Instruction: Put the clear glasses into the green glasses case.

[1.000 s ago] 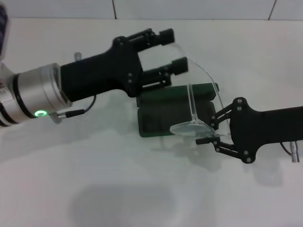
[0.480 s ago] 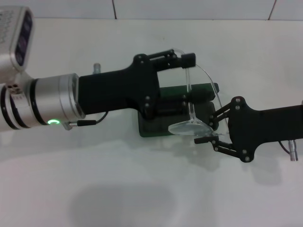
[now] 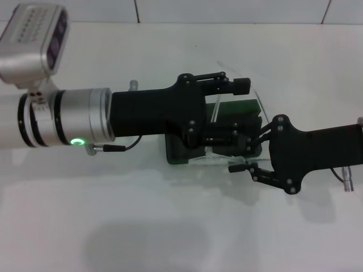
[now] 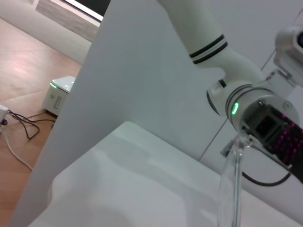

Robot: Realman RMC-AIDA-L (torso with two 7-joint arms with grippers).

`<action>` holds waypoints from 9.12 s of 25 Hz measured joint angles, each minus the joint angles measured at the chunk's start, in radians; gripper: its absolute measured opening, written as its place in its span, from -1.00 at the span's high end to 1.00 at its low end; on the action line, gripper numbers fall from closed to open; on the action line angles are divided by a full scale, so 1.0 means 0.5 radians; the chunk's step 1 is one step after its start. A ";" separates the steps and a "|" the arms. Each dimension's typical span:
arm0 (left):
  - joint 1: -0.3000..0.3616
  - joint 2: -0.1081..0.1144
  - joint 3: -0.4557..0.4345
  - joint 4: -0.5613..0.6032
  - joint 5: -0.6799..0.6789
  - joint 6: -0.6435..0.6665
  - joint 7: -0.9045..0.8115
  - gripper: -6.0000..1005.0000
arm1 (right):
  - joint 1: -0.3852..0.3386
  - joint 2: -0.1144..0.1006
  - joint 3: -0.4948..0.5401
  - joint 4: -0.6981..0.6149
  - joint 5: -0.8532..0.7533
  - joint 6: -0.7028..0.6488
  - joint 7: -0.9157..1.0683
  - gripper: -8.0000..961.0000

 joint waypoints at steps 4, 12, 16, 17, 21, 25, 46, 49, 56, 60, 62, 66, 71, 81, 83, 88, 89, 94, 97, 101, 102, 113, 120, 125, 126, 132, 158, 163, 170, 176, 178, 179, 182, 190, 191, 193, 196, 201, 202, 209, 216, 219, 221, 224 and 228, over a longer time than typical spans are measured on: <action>-0.049 0.006 -0.007 -0.010 0.022 -0.002 -0.113 -0.46 | -0.001 -0.002 0.002 -0.001 0.014 -0.001 -0.053 0.72; -0.071 0.022 -0.035 0.006 0.000 -0.002 -0.292 -0.46 | -0.016 -0.003 0.000 0.014 0.026 -0.053 -0.170 0.72; -0.079 0.055 -0.141 -0.002 -0.019 0.013 -0.481 -0.46 | -0.042 -0.006 0.009 0.029 0.049 -0.064 -0.238 0.72; -0.080 0.064 -0.152 -0.005 -0.019 0.017 -0.520 -0.46 | -0.046 -0.006 0.009 0.036 0.062 -0.065 -0.256 0.72; -0.068 0.083 -0.156 -0.008 -0.007 0.122 -0.590 -0.46 | -0.071 -0.011 0.017 0.067 0.123 -0.067 -0.321 0.72; -0.067 0.098 -0.138 -0.009 0.004 0.205 -0.632 -0.46 | -0.074 -0.011 0.020 0.070 0.147 -0.082 -0.344 0.72; -0.169 0.067 -0.053 -0.064 0.223 0.345 -0.767 -0.46 | -0.089 -0.005 0.012 0.069 0.221 -0.245 -0.356 0.72; -0.172 0.065 -0.052 -0.056 0.236 0.346 -0.794 -0.46 | -0.093 -0.004 0.008 0.070 0.224 -0.247 -0.374 0.72; -0.175 0.064 -0.073 -0.054 0.204 0.367 -0.815 -0.46 | -0.107 -0.003 0.002 0.073 0.226 -0.278 -0.393 0.72; -0.144 0.082 -0.188 -0.040 0.131 0.377 -0.790 -0.46 | -0.142 -0.008 0.025 0.072 0.227 -0.298 -0.395 0.72; -0.113 0.099 -0.276 -0.035 0.122 0.377 -0.753 -0.46 | -0.156 -0.011 0.061 0.084 0.228 -0.319 -0.395 0.72; 0.030 0.152 -0.532 -0.034 0.130 0.339 -0.555 -0.46 | -0.153 -0.016 0.146 0.177 0.280 -0.412 -0.393 0.72; 0.186 0.173 -0.683 -0.032 0.124 0.144 -0.313 -0.45 | -0.092 -0.023 0.334 0.345 0.304 -0.616 -0.331 0.72; 0.134 -0.013 -0.661 -0.074 0.236 -0.276 0.179 -0.45 | 0.132 -0.024 0.400 0.517 0.327 -0.935 0.157 0.72; 0.068 -0.024 -0.619 -0.159 0.237 -0.305 0.297 -0.45 | 0.205 -0.020 0.391 0.600 0.328 -0.953 0.227 0.72; -0.085 -0.030 -0.584 -0.400 0.145 -0.330 0.569 -0.45 | 0.408 -0.013 0.380 0.896 0.319 -0.946 0.279 0.72; -0.105 -0.035 -0.577 -0.435 0.111 -0.330 0.630 -0.45 | 0.452 -0.013 0.374 0.958 0.316 -0.930 0.280 0.73; -0.159 -0.043 -0.566 -0.526 -0.031 -0.257 0.756 -0.45 | 0.560 -0.004 0.313 1.101 0.314 -0.798 0.330 0.73; -0.164 -0.043 -0.566 -0.541 -0.082 -0.191 0.792 -0.45 | 0.575 0.000 0.293 1.104 0.325 -0.704 0.431 0.73; -0.151 -0.042 -0.567 -0.551 -0.133 -0.096 0.850 -0.45 | 0.579 0.000 0.291 1.105 0.326 -0.623 0.504 0.73; -0.150 -0.042 -0.567 -0.553 -0.139 -0.084 0.857 -0.45 | 0.579 0.000 0.291 1.105 0.326 -0.614 0.518 0.73; -0.079 -0.043 -0.567 -0.579 -0.240 0.058 1.000 -0.45 | 0.568 -0.010 0.306 1.094 0.333 -0.491 0.687 0.73; -0.062 -0.043 -0.529 -0.579 -0.244 0.071 1.031 -0.45 | 0.564 -0.014 0.297 1.089 0.329 -0.459 0.759 0.73; -0.043 -0.045 -0.513 -0.579 -0.253 0.073 1.054 -0.45 | 0.562 -0.020 0.292 1.089 0.316 -0.449 0.817 0.73; -0.042 -0.046 -0.512 -0.579 -0.253 0.074 1.054 -0.45 | 0.561 -0.021 0.291 1.089 0.314 -0.446 0.831 0.73; -0.025 -0.046 -0.511 -0.579 -0.255 0.090 1.082 -0.45 | 0.558 -0.031 0.287 1.086 0.306 -0.385 0.942 0.73; 0.021 -0.037 -0.519 -0.572 -0.258 0.166 1.123 -0.45 | 0.578 -0.008 0.171 1.038 0.305 -0.412 1.036 0.73; 0.026 -0.036 -0.518 -0.567 -0.256 0.178 1.131 -0.45 | 0.580 -0.012 0.173 1.033 0.317 -0.360 1.104 0.73; 0.030 -0.037 -0.518 -0.567 -0.253 0.180 1.133 -0.45 | 0.580 -0.019 0.183 1.029 0.318 -0.354 1.120 0.73; 0.033 -0.037 -0.517 -0.572 -0.253 0.200 1.133 -0.45 | 0.580 -0.019 0.184 1.028 0.318 -0.334 1.120 0.73; 0.033 -0.037 -0.518 -0.570 -0.253 0.203 1.133 -0.45 | 0.580 -0.020 0.184 1.027 0.318 -0.330 1.120 0.73; 0.033 -0.037 -0.518 -0.570 -0.253 0.204 1.133 -0.45 | 0.580 -0.020 0.184 1.027 0.318 -0.330 1.120 0.73; 0.034 -0.037 -0.518 -0.569 -0.253 0.209 1.133 -0.45 | 0.580 -0.021 0.184 1.027 0.317 -0.325 1.121 0.73; 0.114 -0.041 -0.535 -0.578 -0.459 0.192 1.266 -0.45 | 0.527 -0.022 0.163 0.915 0.308 -0.327 1.118 0.74; 0.144 -0.042 -0.534 -0.579 -0.538 0.189 1.298 -0.45 | 0.507 -0.022 0.162 0.886 0.308 -0.320 1.117 0.74; 0.201 -0.038 -0.535 -0.591 -0.710 0.183 1.327 -0.45 | 0.478 -0.024 0.163 0.844 0.307 -0.310 1.117 0.74; 0.270 -0.024 -0.536 -0.639 -0.985 0.175 1.323 -0.45 | 0.410 -0.028 0.162 0.735 0.306 -0.278 1.117 0.73; 0.439 -0.010 -0.536 -0.638 -1.247 0.169 1.241 -0.45 | 0.281 -0.035 0.173 0.362 0.193 -0.129 1.237 0.70; 0.460 -0.006 -0.536 -0.631 -1.252 0.165 1.198 -0.45 | 0.266 -0.034 0.170 0.277 0.154 -0.100 1.283 0.70; 0.479 0.109 -0.509 -0.577 -1.058 -0.185 0.697 -0.45 | 0.253 -0.011 -0.158 -0.551 -0.543 0.266 2.069 0.67; 0.468 0.113 -0.508 -0.386 -0.644 -0.363 0.478 -0.45 | 0.317 -0.007 -0.703 -0.893 -1.118 0.709 2.537 0.64; 0.436 0.112 -0.508 -0.378 -0.564 -0.398 0.439 -0.45 | 0.379 -0.004 -0.837 -0.881 -1.247 0.787 2.640 0.63; 0.416 0.112 -0.508 -0.379 -0.531 -0.420 0.425 -0.45 | 0.400 -0.002 -0.927 -0.870 -1.326 0.843 2.697 0.62; 0.405 0.111 -0.507 -0.378 -0.508 -0.451 0.421 -0.45 | 0.405 0.001 -1.045 -0.867 -1.434 0.943 2.780 0.61; 0.383 0.108 -0.506 -0.381 -0.498 -0.484 0.424 -0.45 | 0.405 0.002 -1.118 -0.847 -1.491 0.997 2.819 0.59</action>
